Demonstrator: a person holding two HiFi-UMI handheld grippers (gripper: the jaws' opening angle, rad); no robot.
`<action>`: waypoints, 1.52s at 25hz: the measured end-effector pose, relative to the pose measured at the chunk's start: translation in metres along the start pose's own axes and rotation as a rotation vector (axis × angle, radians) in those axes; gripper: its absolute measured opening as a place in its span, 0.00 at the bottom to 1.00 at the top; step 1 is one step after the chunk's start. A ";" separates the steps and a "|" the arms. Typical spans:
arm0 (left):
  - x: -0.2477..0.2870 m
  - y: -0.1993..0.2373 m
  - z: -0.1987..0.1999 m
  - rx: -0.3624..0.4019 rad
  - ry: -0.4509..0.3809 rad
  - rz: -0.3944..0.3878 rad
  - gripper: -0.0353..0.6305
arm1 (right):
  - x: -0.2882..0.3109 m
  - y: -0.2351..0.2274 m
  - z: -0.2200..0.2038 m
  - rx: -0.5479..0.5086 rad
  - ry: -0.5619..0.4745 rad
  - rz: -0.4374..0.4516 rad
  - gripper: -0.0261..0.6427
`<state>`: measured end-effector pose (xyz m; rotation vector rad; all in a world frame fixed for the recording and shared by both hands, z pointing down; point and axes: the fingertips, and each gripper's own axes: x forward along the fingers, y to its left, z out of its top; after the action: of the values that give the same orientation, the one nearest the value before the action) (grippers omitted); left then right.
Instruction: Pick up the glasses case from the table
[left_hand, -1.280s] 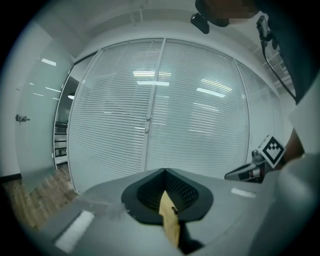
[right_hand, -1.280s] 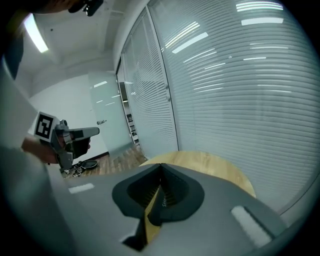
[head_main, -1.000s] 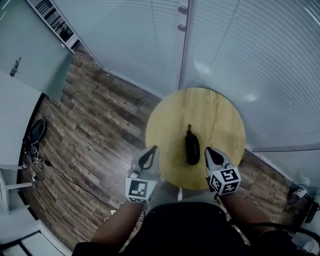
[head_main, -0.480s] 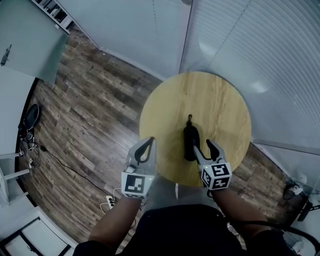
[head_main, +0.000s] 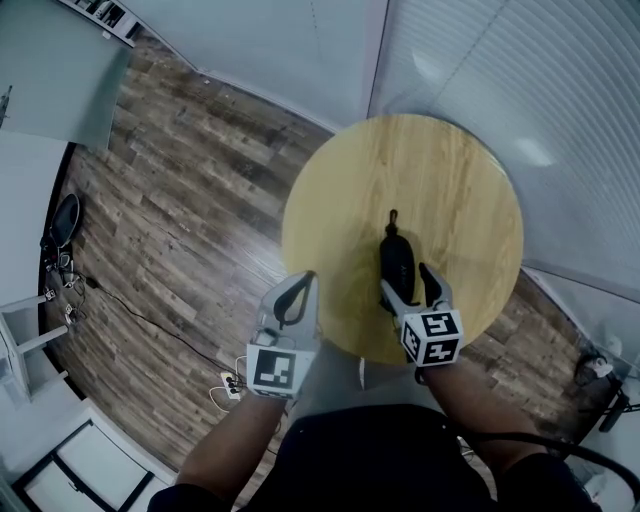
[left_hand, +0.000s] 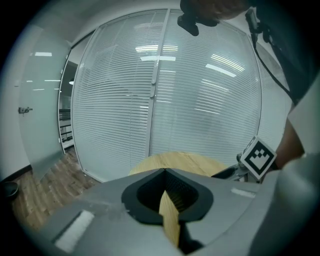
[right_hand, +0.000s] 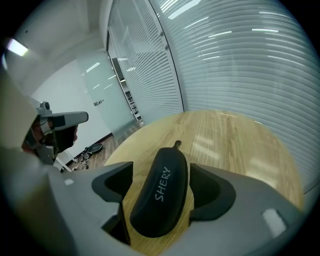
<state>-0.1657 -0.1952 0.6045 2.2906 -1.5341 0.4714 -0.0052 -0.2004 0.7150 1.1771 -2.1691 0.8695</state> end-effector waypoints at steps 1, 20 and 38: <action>0.000 0.000 -0.002 -0.014 0.004 0.004 0.06 | 0.003 -0.002 -0.003 0.002 0.008 -0.006 0.59; -0.004 0.022 -0.026 -0.066 0.039 0.039 0.06 | 0.053 -0.003 -0.037 0.039 0.171 0.020 0.63; -0.012 -0.036 0.029 0.044 -0.043 -0.057 0.06 | -0.025 -0.014 -0.001 0.018 0.046 0.064 0.58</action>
<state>-0.1345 -0.1852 0.5701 2.3860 -1.4883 0.4478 0.0194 -0.1923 0.7027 1.0915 -2.1764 0.9356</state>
